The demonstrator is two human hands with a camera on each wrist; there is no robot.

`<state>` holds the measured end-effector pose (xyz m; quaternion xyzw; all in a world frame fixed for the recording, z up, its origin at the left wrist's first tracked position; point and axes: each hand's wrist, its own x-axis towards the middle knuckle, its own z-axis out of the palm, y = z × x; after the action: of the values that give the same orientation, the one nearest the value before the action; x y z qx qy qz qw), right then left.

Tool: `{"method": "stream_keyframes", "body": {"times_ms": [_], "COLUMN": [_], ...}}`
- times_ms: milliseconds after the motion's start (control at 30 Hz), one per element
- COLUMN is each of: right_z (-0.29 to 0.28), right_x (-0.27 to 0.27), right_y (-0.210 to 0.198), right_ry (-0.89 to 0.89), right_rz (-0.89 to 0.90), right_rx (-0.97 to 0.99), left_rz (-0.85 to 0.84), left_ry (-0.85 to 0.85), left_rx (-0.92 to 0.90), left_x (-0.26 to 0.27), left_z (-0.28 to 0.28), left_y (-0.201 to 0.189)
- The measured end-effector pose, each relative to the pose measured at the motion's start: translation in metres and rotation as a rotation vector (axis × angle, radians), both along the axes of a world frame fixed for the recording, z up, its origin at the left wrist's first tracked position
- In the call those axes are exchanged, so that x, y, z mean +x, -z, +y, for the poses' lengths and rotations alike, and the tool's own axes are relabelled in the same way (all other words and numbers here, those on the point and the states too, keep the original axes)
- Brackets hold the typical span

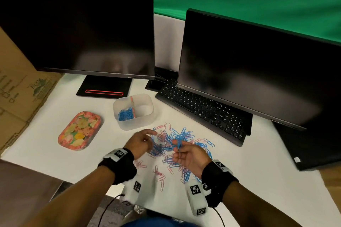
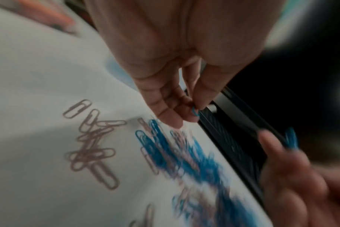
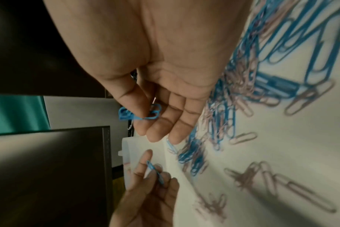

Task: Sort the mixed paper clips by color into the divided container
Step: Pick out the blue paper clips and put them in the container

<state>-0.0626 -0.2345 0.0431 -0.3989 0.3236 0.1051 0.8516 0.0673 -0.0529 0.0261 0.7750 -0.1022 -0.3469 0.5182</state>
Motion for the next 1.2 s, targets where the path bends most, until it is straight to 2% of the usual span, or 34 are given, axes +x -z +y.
{"method": "stream_keyframes", "body": {"times_ms": [100, 167, 267, 333, 367, 433, 467, 533, 600, 700, 833, 1000, 1200], "right_z": [0.004, 0.006, 0.008, 0.009, 0.010, 0.015, 0.017, 0.022, 0.026, 0.031, 0.034, 0.018, 0.002], "right_x": [0.012, 0.019, 0.026, 0.031, 0.034, 0.038, 0.039, 0.040, 0.041, 0.047, 0.052, 0.046, 0.041], "right_y": [-0.008, -0.012, -0.012, -0.005, 0.001, 0.011, 0.015, 0.019, 0.024, 0.028, 0.031, 0.031, 0.017], "right_ry": [0.030, 0.019, -0.077, -0.219, -0.314, -0.462, -0.510, -0.616, -0.730, -0.818, -0.852, -0.762, -0.619], "right_rz": [-0.038, -0.051, -0.021, 0.029, 0.047, 0.049, 0.045, 0.064, 0.081, 0.081, 0.071, 0.038, -0.038], "right_rx": [0.092, 0.056, -0.168, -0.475, -0.679, -1.059, -1.167, -1.261, -1.344, -1.487, -1.547, -1.392, -1.198], "left_rz": [0.280, 0.394, 0.534, 0.544, 0.453, 0.066, -0.161, -0.443, -0.540, -0.553, -0.540, -0.492, -0.394], "left_ry": [-0.272, -0.411, -0.544, -0.534, -0.469, -0.180, 0.004, 0.279, 0.415, 0.452, 0.450, 0.402, 0.315], "left_rx": [-0.167, -0.244, -0.308, -0.254, -0.169, 0.133, 0.310, 0.553, 0.652, 0.689, 0.663, 0.622, 0.485], "left_x": [0.011, 0.013, 0.012, 0.011, 0.012, 0.011, 0.008, 0.002, -0.002, -0.005, -0.006, 0.000, 0.005], "left_z": [0.005, 0.008, 0.007, 0.002, -0.001, -0.004, -0.005, -0.006, -0.005, -0.003, 0.003, 0.012, 0.013], "left_y": [-0.012, -0.015, -0.013, -0.010, -0.006, 0.002, 0.005, 0.011, 0.020, 0.026, 0.030, 0.028, 0.027]}}
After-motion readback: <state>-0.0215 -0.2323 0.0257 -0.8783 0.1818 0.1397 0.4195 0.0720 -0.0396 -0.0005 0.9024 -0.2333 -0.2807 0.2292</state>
